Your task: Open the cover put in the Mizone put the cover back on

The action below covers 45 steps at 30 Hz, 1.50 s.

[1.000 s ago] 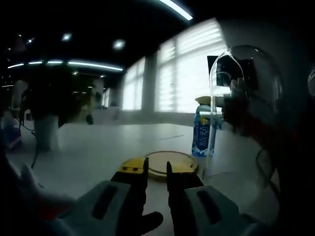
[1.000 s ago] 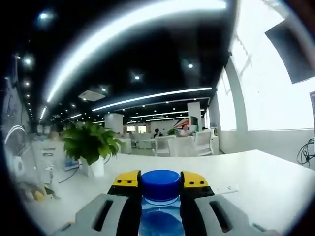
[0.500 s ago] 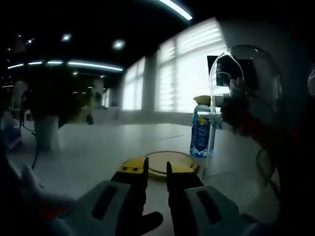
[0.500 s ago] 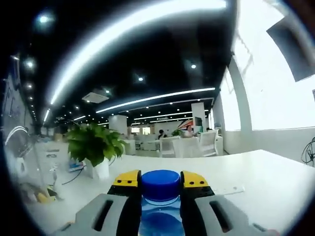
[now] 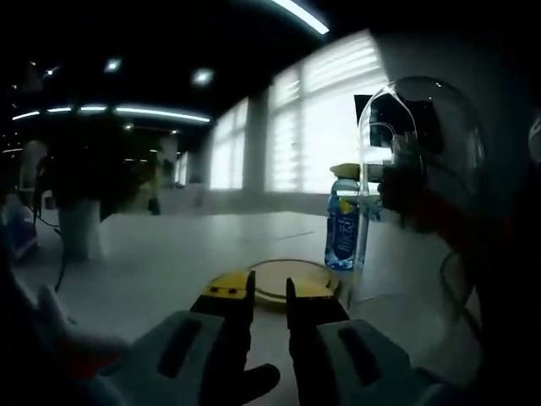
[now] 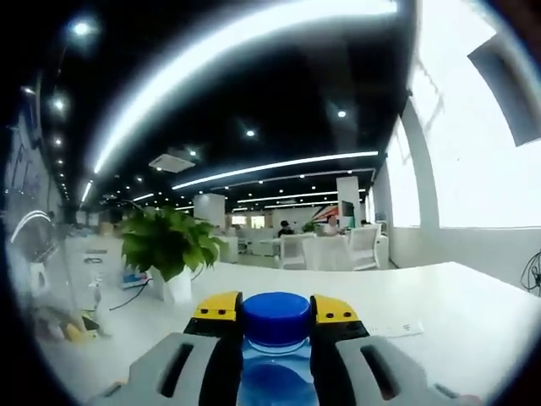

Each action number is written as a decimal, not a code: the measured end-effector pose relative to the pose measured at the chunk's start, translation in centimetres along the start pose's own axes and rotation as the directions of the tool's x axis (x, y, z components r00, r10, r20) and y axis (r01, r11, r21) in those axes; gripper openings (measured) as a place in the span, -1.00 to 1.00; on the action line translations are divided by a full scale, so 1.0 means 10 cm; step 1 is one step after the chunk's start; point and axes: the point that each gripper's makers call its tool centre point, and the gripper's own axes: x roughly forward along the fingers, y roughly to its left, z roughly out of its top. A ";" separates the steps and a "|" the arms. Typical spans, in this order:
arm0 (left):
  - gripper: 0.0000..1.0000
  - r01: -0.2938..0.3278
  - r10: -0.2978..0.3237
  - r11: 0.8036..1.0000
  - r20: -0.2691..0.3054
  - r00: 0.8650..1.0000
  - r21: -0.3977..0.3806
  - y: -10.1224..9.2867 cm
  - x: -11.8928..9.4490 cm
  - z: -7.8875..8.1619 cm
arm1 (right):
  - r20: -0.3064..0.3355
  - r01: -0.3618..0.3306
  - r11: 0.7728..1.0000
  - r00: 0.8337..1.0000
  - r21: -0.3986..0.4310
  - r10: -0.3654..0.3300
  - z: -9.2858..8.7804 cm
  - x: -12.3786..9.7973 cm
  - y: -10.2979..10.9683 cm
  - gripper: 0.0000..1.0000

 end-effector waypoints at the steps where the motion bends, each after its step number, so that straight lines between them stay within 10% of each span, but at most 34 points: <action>1: -0.81 0.000 0.000 1.000 0.000 1.000 0.000 0.00 0.00 0.00 | -0.007 -0.004 1.000 1.000 -0.009 0.004 0.00 0.00 0.01 -0.49; 21: -0.81 -0.019 0.019 1.000 -0.033 0.999 0.001 0.06 0.01 -0.07 | -0.118 -0.010 0.999 0.993 -0.034 0.006 -0.04 0.03 0.02 -0.51; 45: -0.81 -0.019 0.018 1.000 -0.021 1.000 -0.013 0.05 0.01 -0.04 | -0.097 -0.039 0.996 0.995 -0.076 0.032 0.06 0.04 0.06 -0.53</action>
